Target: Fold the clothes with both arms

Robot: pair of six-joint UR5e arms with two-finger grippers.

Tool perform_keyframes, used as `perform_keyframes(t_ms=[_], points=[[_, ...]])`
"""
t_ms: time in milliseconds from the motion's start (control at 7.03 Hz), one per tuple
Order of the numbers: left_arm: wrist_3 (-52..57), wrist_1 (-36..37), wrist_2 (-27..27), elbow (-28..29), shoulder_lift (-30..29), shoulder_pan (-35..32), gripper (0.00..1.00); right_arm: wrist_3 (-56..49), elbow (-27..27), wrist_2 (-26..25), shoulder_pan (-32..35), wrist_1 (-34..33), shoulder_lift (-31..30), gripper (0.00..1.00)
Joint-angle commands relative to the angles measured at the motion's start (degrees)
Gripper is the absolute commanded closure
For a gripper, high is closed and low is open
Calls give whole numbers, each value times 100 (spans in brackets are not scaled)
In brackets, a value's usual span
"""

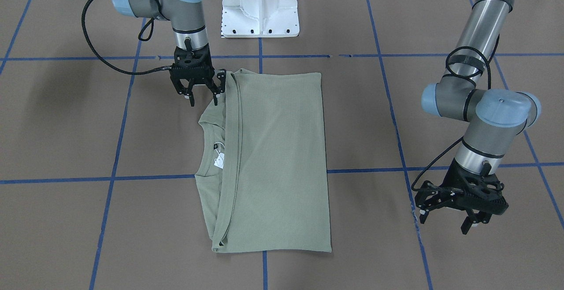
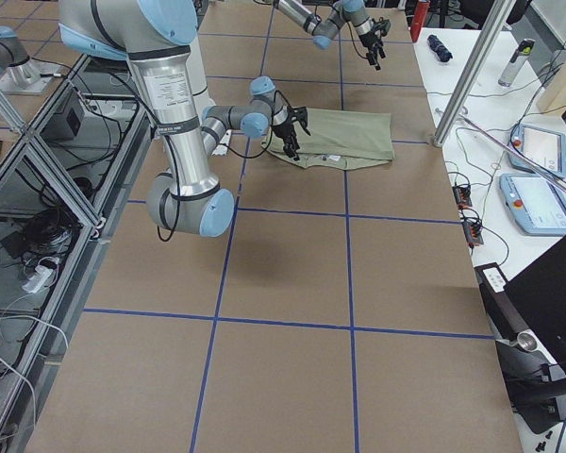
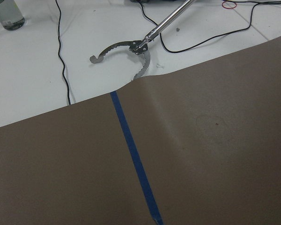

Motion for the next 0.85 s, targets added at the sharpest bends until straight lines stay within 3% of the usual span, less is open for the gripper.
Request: perform_keyframes(t_ms=[0,142,427,711], points=[[0,0,9,0,15,3,0,-588,-747,702,7,-222,879,0],[-9,0,9,0,15,3,0,-1157,-1021,855,-97,-433,1119,0],[-17,0,9,0,15,3,0,-1462,-867,926,-151,-801,1156,0],[-157,-9,9,9,15,47,0,-1506,-779,901,-299,-874,1069,30]])
